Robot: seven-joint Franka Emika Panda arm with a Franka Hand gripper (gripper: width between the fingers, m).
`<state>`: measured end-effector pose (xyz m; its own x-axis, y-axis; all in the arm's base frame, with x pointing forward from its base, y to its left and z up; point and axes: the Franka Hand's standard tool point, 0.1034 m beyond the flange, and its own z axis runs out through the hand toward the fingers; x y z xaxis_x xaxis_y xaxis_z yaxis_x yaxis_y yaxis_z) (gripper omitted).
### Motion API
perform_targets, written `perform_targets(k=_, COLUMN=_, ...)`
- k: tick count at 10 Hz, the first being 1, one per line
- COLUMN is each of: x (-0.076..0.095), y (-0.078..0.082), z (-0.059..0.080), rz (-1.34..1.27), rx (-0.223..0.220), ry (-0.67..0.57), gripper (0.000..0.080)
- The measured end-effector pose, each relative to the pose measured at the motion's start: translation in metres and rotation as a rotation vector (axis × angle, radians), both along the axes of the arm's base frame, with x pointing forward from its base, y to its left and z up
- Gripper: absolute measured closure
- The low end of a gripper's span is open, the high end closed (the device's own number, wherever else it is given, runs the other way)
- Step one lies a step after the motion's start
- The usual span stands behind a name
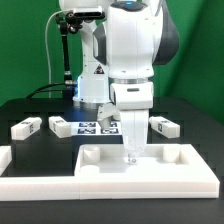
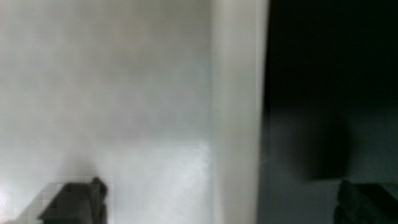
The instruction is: Assemble desk
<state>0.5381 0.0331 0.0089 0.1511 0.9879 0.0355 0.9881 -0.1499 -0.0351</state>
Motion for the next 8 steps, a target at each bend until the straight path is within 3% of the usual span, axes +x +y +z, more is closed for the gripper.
perform_targets(k=1, x=-0.001, y=0.006, z=0.016, rz=-0.064, rx=-0.015, ry=0.018, gripper=0.0150)
perform_targets(k=3, x=-0.003, y=0.016, z=0.033, rz=-0.157, rx=-0.031, ry=0.033, gripper=0.0150)
perform_targets(k=5, x=-0.008, y=0.062, z=0.053, rz=-0.397, rx=-0.041, ry=0.026, gripper=0.0150)
perform_targets(k=7, x=-0.012, y=0.087, z=0.053, rz=-0.579, rx=-0.038, ry=0.034, gripper=0.0150)
perform_targets(k=8, x=-0.011, y=0.084, z=0.052, rz=-0.649, rx=-0.040, ry=0.037, gripper=0.0150)
